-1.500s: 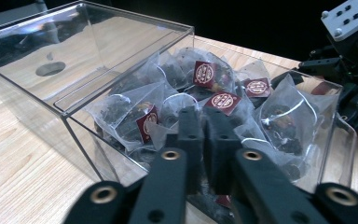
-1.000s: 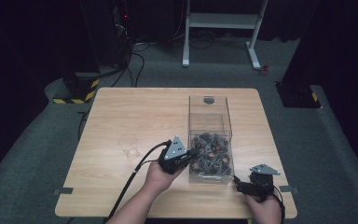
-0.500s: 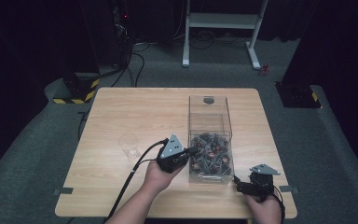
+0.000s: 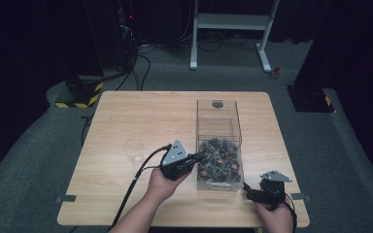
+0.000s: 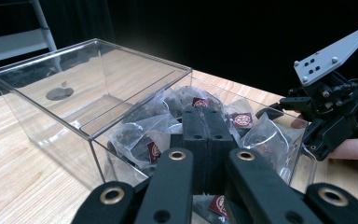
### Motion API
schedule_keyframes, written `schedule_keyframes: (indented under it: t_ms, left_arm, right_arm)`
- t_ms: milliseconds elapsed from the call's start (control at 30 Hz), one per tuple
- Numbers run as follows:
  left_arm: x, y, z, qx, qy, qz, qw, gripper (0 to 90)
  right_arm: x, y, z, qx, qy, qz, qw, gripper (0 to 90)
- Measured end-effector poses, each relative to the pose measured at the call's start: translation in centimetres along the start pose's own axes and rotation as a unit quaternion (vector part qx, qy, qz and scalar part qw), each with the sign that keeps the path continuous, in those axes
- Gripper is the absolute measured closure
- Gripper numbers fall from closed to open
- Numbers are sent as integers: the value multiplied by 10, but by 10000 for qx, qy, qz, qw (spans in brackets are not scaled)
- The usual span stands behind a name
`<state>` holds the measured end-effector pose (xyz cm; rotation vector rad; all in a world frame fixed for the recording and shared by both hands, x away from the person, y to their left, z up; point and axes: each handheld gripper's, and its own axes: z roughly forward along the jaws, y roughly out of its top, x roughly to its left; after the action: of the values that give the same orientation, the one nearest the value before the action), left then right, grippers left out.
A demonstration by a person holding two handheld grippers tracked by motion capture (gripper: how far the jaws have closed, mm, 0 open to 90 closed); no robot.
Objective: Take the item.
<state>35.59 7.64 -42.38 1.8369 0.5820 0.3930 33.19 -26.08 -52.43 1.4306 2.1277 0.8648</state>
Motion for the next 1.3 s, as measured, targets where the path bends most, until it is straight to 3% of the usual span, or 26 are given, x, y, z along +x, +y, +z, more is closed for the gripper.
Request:
schedule_keyframes:
  t_ms: [600, 1033, 1300]
  left_arm:
    - [3, 1, -10, -66, 40, -33, 10000, 900]
    - [13, -10, -23, -103, 204, -198, 9995, 900]
    - [21, -14, -34, -92, 334, -189, 9992, 900]
  right_arm:
    - [0, 0, 0, -4, -3, -10, 10000, 120]
    - [0, 0, 0, -2, 0, -2, 10000, 122]
    - [0, 0, 0, -3, -1, -2, 10000, 122]
